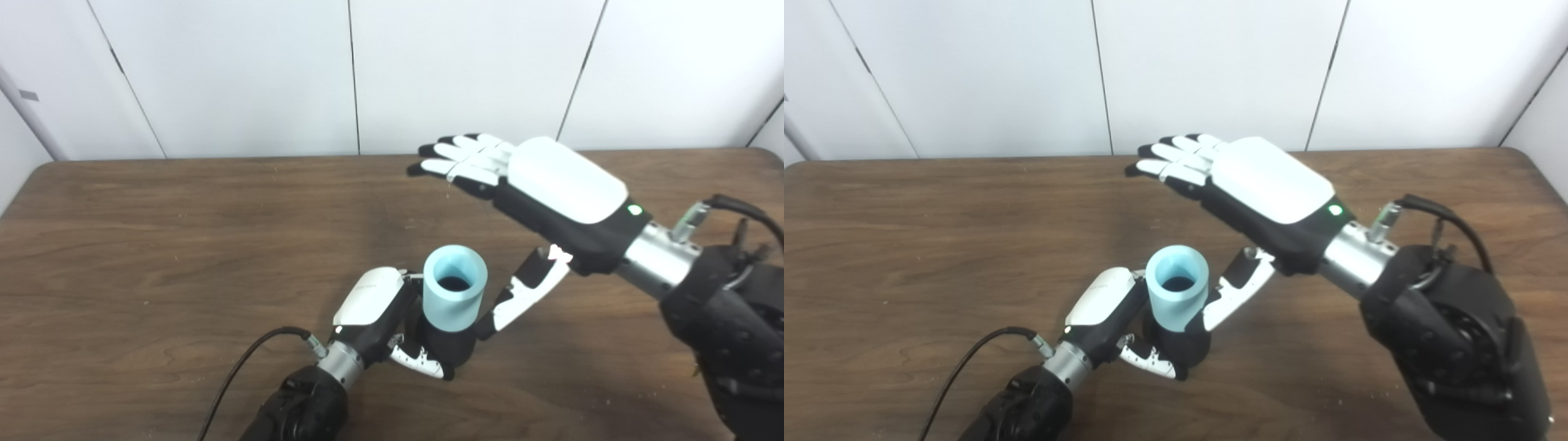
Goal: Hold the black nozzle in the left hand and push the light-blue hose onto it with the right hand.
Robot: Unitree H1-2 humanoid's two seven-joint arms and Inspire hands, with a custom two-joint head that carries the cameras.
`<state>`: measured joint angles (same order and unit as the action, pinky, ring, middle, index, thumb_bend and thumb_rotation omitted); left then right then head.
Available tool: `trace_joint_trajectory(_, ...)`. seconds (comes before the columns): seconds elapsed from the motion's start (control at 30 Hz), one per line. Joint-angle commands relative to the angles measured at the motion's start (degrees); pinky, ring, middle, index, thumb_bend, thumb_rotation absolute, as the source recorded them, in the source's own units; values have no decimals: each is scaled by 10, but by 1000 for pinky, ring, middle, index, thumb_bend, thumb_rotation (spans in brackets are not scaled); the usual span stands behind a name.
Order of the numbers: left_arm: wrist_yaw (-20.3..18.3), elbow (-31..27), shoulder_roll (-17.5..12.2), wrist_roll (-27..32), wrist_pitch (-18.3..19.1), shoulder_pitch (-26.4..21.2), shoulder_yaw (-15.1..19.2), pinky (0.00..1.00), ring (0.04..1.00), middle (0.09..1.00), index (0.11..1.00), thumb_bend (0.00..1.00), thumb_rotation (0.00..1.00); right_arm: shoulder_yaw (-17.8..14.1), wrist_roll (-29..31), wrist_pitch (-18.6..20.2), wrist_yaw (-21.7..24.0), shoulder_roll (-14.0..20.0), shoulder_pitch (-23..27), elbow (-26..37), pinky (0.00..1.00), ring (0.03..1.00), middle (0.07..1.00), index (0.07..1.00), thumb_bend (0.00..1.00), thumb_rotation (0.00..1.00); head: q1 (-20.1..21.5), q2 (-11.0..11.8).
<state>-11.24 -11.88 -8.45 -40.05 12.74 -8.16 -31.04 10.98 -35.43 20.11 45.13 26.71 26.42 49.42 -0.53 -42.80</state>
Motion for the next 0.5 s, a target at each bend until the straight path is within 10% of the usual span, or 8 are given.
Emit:
trace_joint_trajectory(0.0,-54,35,-4,2,34,22,-16,853,639,467,492,524,0,-20,10,-18,-13,15,-2,24,937,957,943,900,907,438,-1,-1)
trace_joint_trajectory(0.2,-56,36,-5,4,35,21,-15,852,638,465,493,524,0,-40,29,-64,-27,28,-47,48,928,953,944,919,614,801,-1,-1)
trace_joint_trajectory(0.47,-56,37,-7,6,34,22,-12,837,637,470,492,524,0,-37,44,-64,46,47,-90,50,1000,1000,1000,965,597,998,-4,1)
